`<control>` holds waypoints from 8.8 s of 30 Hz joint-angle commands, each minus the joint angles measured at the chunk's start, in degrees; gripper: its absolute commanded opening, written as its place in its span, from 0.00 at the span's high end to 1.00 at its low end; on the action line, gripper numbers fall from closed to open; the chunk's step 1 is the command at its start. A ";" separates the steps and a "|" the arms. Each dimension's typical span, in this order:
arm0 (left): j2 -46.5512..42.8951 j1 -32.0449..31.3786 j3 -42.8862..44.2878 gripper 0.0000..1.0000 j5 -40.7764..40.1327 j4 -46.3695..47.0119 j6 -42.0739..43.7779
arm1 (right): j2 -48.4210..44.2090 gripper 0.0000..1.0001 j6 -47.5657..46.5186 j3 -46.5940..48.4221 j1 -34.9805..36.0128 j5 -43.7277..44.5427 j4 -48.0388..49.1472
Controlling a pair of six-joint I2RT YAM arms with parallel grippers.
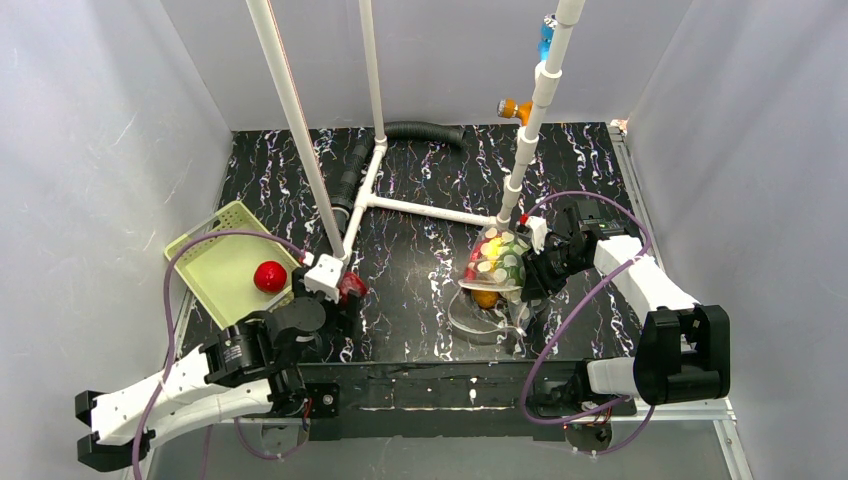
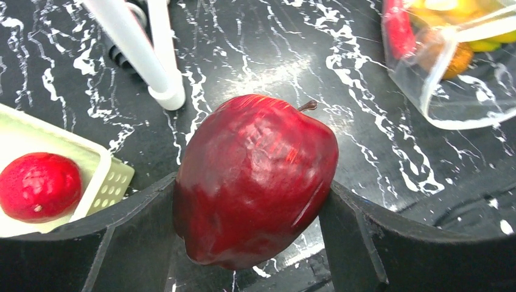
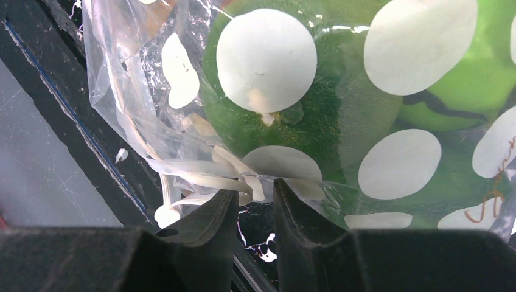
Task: Open the zip-top bag and remove the fake food
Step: Place the fake fruit in the bin, then pick up the fake fruit from the zipper food storage bag.
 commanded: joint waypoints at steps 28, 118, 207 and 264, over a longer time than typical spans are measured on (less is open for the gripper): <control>9.60 42.71 0.45 1.00 9.01 7.78 -1.09 | -1.10 0.66 -1.23 2.44 -0.41 -1.23 -1.36; 14.71 80.14 -7.74 0.00 75.82 16.78 -15.06 | -1.58 0.64 -4.15 2.88 -0.60 -4.26 -3.51; 21.19 12.22 -11.51 0.01 47.91 39.37 -32.92 | -2.36 0.64 -5.74 3.00 -0.64 -6.62 -4.74; 35.82 2.32 -9.05 0.01 37.71 54.57 -21.50 | -2.97 0.64 -6.35 3.03 -0.58 -7.41 -5.05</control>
